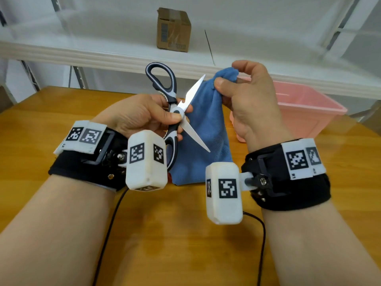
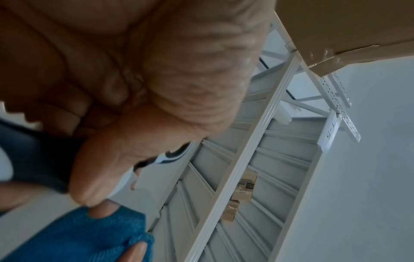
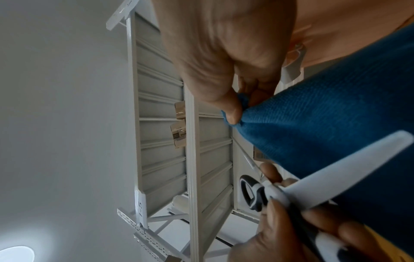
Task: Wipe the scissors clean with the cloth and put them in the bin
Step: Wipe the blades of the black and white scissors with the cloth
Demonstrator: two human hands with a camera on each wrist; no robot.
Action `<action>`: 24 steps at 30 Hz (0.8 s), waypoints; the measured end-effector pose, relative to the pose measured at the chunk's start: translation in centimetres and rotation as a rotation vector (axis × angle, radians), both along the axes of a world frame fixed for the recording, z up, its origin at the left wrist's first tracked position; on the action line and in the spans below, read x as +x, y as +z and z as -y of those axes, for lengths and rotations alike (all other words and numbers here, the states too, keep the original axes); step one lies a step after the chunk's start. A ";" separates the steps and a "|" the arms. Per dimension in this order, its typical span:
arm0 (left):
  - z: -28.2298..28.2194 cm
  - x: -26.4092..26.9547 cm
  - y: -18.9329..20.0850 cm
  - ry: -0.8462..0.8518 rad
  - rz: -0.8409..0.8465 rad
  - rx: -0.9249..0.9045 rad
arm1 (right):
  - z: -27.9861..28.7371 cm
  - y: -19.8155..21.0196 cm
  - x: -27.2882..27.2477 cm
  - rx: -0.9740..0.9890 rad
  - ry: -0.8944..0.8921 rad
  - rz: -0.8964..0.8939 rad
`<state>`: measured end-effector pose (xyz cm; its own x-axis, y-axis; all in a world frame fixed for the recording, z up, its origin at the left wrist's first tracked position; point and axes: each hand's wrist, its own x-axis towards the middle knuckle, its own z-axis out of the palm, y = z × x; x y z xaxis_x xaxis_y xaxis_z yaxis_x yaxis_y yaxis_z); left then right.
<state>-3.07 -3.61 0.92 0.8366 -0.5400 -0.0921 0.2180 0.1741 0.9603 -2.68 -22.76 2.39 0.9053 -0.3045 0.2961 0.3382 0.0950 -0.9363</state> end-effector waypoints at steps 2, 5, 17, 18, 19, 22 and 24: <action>-0.1 0.0 -0.1 -0.008 0.000 0.000 | 0.0 0.2 -0.2 0.052 0.030 -0.005; -0.2 0.1 -0.2 -0.001 -0.001 0.004 | 0.0 0.4 -0.6 0.027 0.035 -0.035; 0.9 -0.1 0.2 -0.013 0.025 0.136 | -3.0 -1.1 -0.7 -0.302 0.089 -0.101; 1.1 0.0 0.2 -0.014 0.030 0.158 | -2.9 -1.2 -0.7 -0.298 0.070 -0.080; 1.3 0.1 0.1 -0.008 0.035 0.172 | -2.8 -1.2 -0.7 -0.267 0.061 -0.064; 1.7 0.0 0.0 -0.021 0.044 0.175 | -2.4 -1.0 -0.8 -0.189 0.016 -0.025; 1.8 -0.1 0.0 -0.048 0.050 0.199 | -2.0 -1.0 -0.5 -0.196 -0.045 -0.005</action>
